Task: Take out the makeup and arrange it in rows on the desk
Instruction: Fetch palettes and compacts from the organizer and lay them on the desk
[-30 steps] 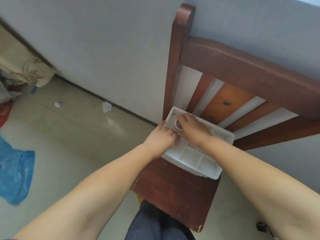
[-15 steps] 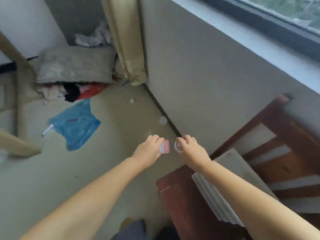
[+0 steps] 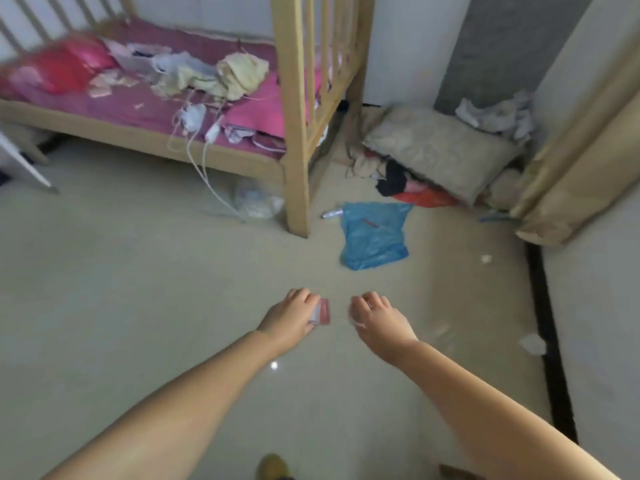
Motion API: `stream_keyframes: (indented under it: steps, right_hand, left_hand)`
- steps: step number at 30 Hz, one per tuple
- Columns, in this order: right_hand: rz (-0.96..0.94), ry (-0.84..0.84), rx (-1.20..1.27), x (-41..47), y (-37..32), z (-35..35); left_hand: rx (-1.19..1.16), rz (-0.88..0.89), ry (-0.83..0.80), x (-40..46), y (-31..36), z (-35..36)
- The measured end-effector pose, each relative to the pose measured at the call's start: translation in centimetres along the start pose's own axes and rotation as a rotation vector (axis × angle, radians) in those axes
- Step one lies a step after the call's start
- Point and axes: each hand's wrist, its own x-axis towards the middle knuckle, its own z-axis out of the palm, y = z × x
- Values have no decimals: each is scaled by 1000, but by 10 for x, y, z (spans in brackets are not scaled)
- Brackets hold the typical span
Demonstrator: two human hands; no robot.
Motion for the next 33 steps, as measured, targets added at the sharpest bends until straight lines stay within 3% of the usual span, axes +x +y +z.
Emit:
stream_keyframes:
  steps: [10,25,33]
  right_hand:
    - [-434,-63,-105,191,-246,2]
    - [-1060,-224,-337,451,-522,10]
    - [-1319,-212,-405,551,-680,24]
  left_hand:
    - [-102,-439,140,-88,-264,-60]
    - [-289,-1094,323,-128,-523,-105]
    - [-271,-1257,373,-159,-653,-122]
